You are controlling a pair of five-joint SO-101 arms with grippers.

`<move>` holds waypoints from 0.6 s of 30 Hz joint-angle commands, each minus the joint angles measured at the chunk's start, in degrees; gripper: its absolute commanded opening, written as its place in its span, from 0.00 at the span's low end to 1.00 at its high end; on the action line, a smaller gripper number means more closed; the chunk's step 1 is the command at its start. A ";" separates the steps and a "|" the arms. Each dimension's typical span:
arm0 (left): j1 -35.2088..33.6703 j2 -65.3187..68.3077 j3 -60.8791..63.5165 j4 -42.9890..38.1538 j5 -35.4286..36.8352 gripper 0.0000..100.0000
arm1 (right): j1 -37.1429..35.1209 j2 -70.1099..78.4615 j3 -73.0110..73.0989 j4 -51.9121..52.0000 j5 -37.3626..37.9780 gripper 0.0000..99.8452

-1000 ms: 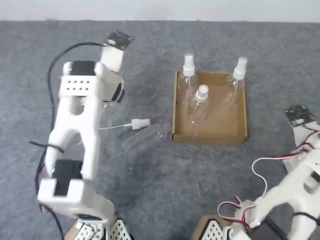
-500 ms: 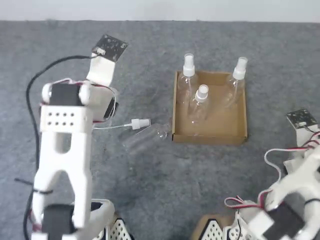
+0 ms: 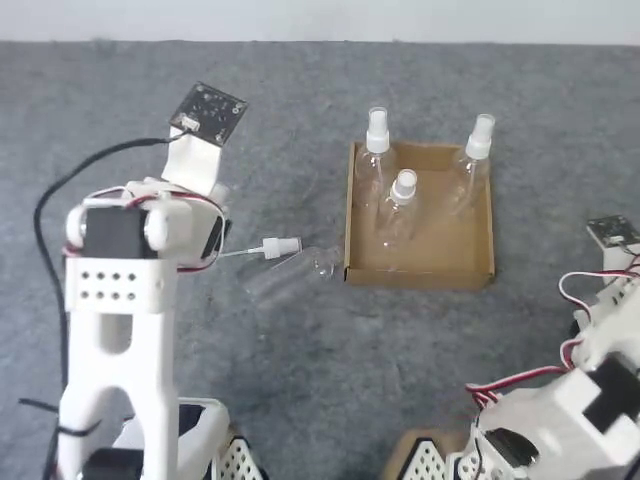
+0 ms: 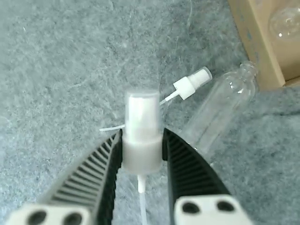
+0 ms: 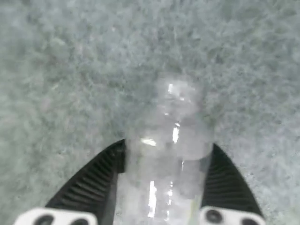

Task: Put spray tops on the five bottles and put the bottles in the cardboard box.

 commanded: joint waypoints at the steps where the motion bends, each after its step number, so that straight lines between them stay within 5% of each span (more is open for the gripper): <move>1: 0.09 -4.75 -0.48 0.18 0.53 0.05 | -0.57 -1.01 -3.69 -0.84 -0.88 0.08; 8: 0.18 -11.16 -0.66 0.18 0.79 0.03 | -4.00 -8.84 -9.49 7.69 -3.25 0.03; 18: 0.09 -16.53 -1.89 -5.19 9.85 0.01 | -32.13 -41.45 -10.46 18.59 -28.57 0.01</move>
